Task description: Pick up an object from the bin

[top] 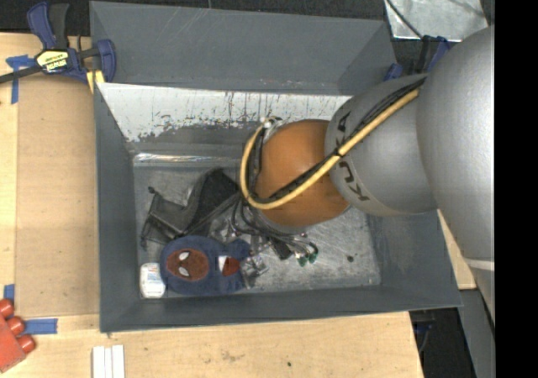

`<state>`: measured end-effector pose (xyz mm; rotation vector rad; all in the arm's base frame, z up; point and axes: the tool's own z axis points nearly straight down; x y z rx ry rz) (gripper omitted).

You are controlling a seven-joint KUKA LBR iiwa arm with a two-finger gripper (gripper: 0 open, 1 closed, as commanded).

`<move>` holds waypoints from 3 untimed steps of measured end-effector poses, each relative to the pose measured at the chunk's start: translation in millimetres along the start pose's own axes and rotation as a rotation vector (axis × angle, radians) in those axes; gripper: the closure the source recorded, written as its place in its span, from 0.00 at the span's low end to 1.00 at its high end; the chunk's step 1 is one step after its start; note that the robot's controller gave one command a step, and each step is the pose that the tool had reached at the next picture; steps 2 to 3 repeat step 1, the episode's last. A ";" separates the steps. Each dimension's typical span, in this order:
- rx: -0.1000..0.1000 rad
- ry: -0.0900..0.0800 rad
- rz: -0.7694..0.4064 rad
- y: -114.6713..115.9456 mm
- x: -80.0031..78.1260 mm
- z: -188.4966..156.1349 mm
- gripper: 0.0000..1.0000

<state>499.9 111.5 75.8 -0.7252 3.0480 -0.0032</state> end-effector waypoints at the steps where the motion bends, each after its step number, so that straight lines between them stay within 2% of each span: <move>1: -0.001 -0.004 -0.045 9.4 -20.2 -158.9 1.00; 3: -0.001 -0.004 -0.045 9.4 -20.2 -158.9 1.00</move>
Offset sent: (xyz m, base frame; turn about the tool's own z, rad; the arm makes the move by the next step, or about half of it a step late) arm 0.0098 0.0166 0.1540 -0.0462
